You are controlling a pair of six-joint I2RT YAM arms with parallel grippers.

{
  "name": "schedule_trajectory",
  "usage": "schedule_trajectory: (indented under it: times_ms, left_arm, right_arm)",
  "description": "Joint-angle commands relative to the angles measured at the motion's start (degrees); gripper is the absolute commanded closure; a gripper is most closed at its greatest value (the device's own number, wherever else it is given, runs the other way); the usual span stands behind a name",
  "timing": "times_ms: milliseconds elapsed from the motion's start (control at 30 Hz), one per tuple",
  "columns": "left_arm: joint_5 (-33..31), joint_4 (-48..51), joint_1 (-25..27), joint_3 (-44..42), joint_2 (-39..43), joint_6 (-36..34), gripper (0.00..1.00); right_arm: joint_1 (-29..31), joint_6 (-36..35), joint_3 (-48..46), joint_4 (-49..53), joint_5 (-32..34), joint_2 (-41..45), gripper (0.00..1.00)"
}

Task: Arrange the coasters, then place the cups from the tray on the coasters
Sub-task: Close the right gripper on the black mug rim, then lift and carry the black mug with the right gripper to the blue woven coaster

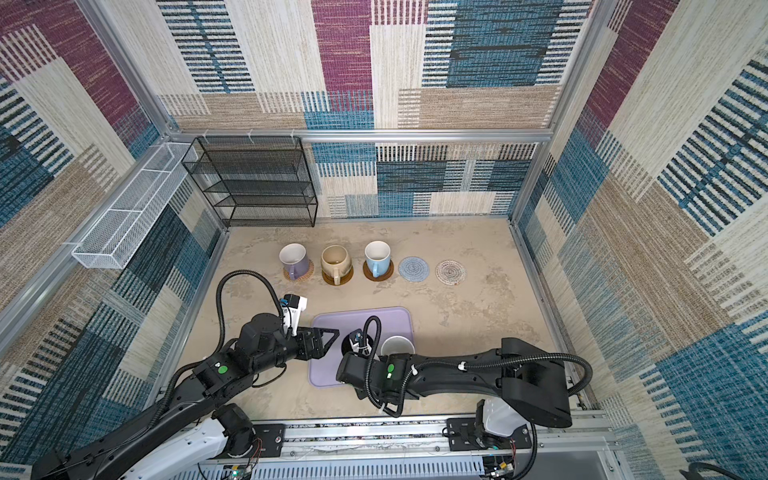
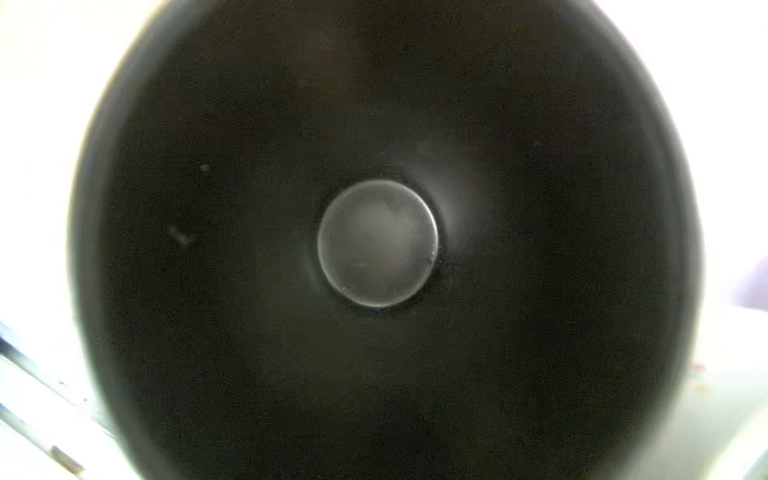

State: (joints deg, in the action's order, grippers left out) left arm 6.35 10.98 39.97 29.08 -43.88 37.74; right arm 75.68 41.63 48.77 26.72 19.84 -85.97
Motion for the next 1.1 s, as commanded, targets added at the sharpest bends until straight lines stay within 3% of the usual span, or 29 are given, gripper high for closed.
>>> schedule_trajectory:
  times_ms: [0,300,433,533,700,900,1067]
  left_arm:
    - [-0.9,-0.4,-0.2,-0.4,0.8,0.3,0.05]
    - [-1.6,-1.1,-0.2,-1.2,3.0,2.2,0.06]
    - [3.8,-7.5,-0.2,-3.0,4.7,4.0,0.01]
    - [4.4,-9.6,-0.2,-3.1,6.9,6.3,0.01]
    - [0.4,-3.6,-0.3,1.2,8.0,4.2,0.01]
    - [8.2,-11.5,-0.2,3.8,4.2,5.4,0.02]
    - [14.0,-11.8,-0.2,10.2,-3.2,3.8,0.01]
  right_arm:
    - [0.0,-1.4,0.6,-3.0,0.1,-0.3,1.00]
    - [-0.2,-3.2,0.7,-4.3,2.0,3.1,1.00]
    - [-1.3,-4.7,2.0,-4.0,2.5,4.7,1.00]
    - [-4.2,-6.4,2.9,-3.9,2.1,5.7,1.00]
    - [-8.8,-10.6,5.1,-5.0,1.2,8.2,1.00]
    - [-16.0,-14.7,8.9,-3.0,0.3,11.1,1.00]
    - [-23.5,-17.8,9.2,-3.1,-3.1,15.0,1.00]
